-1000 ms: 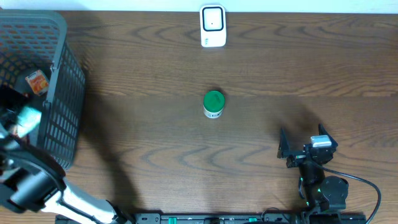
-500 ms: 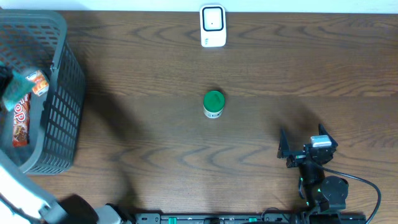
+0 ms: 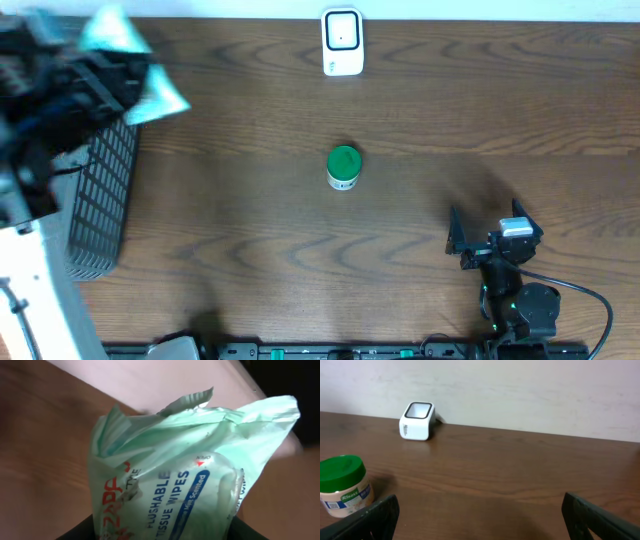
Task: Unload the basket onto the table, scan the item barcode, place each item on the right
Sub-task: 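Carry the wipes pack to the scanner and hold it there, then release the wipes pack on the table right of the jar, then reach the left gripper into the basket and grasp the Kleenex pack, then carry the orange Kleenex pack out and place it left of the jar, then move the left gripper back into the basket over the red TOP bar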
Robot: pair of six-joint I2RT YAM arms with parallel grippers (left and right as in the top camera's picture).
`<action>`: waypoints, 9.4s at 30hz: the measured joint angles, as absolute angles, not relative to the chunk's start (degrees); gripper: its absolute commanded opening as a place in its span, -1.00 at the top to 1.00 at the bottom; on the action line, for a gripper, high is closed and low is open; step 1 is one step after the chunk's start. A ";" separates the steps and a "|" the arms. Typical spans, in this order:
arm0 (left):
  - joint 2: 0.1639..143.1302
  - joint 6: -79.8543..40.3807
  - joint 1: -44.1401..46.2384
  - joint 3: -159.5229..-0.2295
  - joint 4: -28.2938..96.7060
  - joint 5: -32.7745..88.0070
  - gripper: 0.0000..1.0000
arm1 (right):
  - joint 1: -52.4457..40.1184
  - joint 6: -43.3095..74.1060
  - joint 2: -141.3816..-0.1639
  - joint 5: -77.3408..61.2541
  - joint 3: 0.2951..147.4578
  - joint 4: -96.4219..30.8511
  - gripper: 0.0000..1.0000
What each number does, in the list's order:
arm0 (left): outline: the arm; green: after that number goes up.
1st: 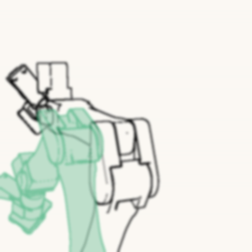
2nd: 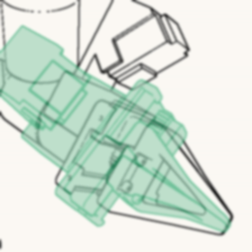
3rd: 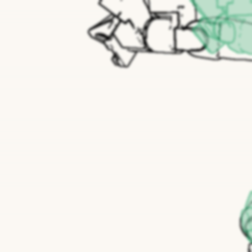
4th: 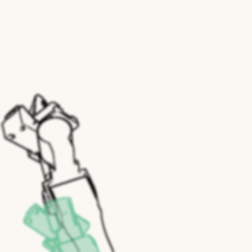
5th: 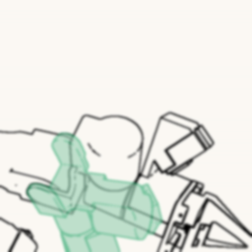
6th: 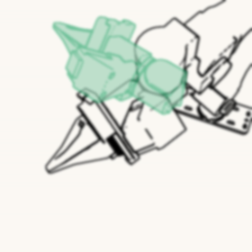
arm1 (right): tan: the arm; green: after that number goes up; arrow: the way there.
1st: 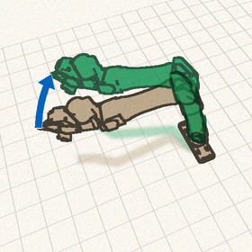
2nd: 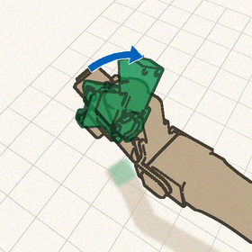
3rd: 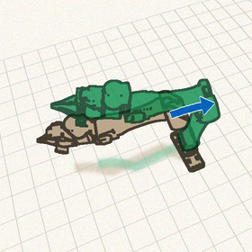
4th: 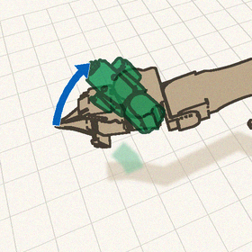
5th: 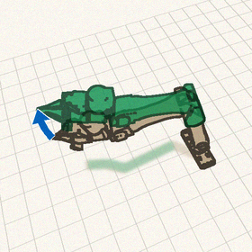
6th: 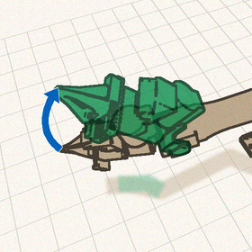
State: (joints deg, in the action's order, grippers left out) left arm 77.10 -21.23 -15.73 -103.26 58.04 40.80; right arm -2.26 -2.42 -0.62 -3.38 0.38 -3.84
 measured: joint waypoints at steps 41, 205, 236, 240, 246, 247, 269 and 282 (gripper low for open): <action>124.92 -21.21 45.67 -103.26 45.76 15.79 -0.11 | -2.26 -2.39 -0.62 -3.36 0.38 -3.86 -0.98; 99.18 -37.41 27.86 -62.04 30.02 -0.93 -0.04 | -2.26 -2.42 -0.64 -3.36 0.38 -3.84 -0.99; 69.97 -25.30 -6.44 -98.41 49.32 -10.61 -0.93 | -2.26 -2.42 -0.62 -3.33 0.38 -3.84 -0.99; 70.85 -21.04 -18.55 -98.19 55.90 -15.53 -0.93 | -2.26 -2.42 -0.62 -3.36 0.38 -3.86 -0.99; 76.34 -18.87 -31.62 -95.31 56.99 -16.91 -0.93 | -2.26 -2.42 -0.62 -3.36 0.38 -3.86 -0.98; 77.73 -18.24 -34.26 -95.13 56.93 -16.67 -0.93 | -2.26 -2.42 -0.62 -3.33 0.38 -3.86 -0.98; 108.90 11.75 -43.99 -95.09 50.81 -5.19 -0.93 | -2.26 -2.42 -0.62 -3.33 0.38 -3.86 -0.98; 118.43 15.20 -43.99 -95.09 46.48 -4.82 -0.93 | -2.26 -2.39 -0.62 -3.33 0.38 -3.86 -0.99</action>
State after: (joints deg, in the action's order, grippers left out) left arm 118.43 15.20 -43.99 -95.09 46.48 -4.82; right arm -2.26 -2.39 -0.62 -3.33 0.38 -3.86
